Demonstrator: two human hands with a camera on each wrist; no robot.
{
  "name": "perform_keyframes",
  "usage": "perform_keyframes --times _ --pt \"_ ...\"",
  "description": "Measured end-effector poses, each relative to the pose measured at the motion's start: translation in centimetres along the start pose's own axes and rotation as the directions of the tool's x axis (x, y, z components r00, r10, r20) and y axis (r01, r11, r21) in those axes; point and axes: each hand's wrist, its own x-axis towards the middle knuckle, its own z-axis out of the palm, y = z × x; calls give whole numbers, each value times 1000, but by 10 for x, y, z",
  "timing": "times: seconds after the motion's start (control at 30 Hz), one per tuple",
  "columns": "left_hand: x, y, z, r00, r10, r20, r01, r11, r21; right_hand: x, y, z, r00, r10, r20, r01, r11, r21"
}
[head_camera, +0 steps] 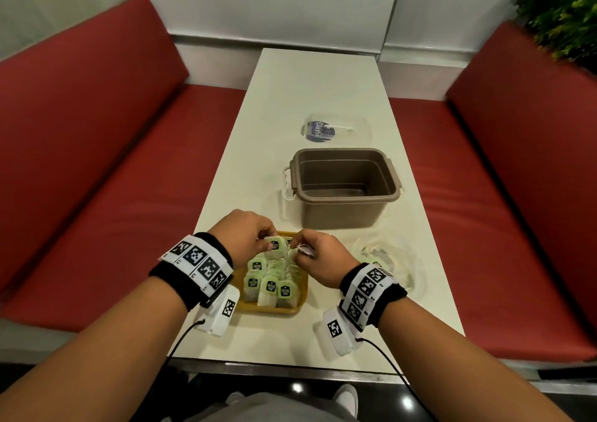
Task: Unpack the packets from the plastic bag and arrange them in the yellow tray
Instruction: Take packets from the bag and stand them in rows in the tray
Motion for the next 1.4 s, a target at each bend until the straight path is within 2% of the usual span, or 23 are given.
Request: perform_keyframes --times 0.1,0.2,0.3,0.47,0.77,0.97,1.13,1.27,1.33,1.4 --pt "-9 -20 8 985 -80 153 63 992 111 2 -5 10 998 54 19 -55 998 35" --pt "-15 -34 28 948 -137 288 99 985 142 3 -8 18 995 89 49 -91 995 50" --pt "-14 -43 50 923 -183 338 148 981 128 4 -9 26 991 110 76 -116 990 77" --pt "-12 -48 74 949 -237 208 214 969 126 3 -6 31 993 104 55 -109 990 88" --pt "-10 -47 87 907 -322 271 288 945 157 1 2 36 992 122 33 -125 978 165" --pt "-6 -45 91 925 -349 153 338 937 89 1 7 36 992 122 35 -126 967 220" --pt "-6 -43 90 930 -333 159 327 943 61 -1 8 34 993 105 60 -116 962 248" --pt "-8 -46 82 935 -305 180 302 952 47 -1 6 31 996 71 54 -81 975 207" --pt "-8 -46 72 960 -256 109 257 966 10 0 4 30 997 70 41 -77 976 203" --pt "-8 -42 59 993 -118 9 119 989 -85 2 3 31 997 68 33 -73 976 204"
